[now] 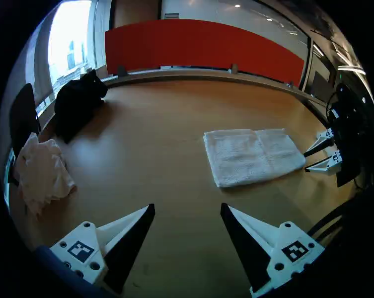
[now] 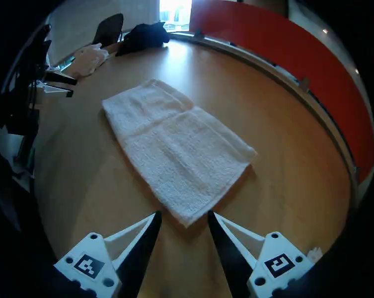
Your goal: Fold towel
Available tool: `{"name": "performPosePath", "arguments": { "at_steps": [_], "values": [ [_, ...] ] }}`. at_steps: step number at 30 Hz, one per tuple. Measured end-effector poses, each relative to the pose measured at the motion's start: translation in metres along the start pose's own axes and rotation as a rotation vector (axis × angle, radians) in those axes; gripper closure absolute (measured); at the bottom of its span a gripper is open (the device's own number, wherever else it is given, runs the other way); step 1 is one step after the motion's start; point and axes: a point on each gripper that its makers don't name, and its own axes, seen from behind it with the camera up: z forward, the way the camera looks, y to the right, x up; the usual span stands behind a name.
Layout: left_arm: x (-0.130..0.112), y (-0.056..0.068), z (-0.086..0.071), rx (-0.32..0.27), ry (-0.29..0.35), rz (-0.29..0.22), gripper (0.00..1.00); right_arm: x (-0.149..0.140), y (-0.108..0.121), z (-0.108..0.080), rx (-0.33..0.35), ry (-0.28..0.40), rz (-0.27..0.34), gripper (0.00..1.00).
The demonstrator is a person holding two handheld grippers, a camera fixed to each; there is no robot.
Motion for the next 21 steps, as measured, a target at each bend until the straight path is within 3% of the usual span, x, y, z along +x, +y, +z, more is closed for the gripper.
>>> {"name": "performPosePath", "arguments": {
  "at_steps": [7, 13, 19, 21],
  "values": [
    [0.001, -0.002, -0.004, 0.009, 0.030, 0.005, 0.01, -0.002, 0.000, 0.002, 0.001, -0.011, -0.014, 0.36],
    [0.000, -0.003, -0.009, 0.016, 0.047, 0.014, 0.02, -0.006, 0.001, 0.003, 0.004, -0.018, -0.008, 0.48],
    [-0.003, -0.004, -0.013, 0.027, 0.056, 0.008, 0.01, -0.011, 0.002, 0.001, 0.002, -0.025, -0.003, 0.50],
    [-0.004, -0.004, -0.014, 0.030, 0.058, 0.008, 0.01, -0.012, 0.001, 0.001, 0.004, -0.025, 0.003, 0.56]
  ]
}}
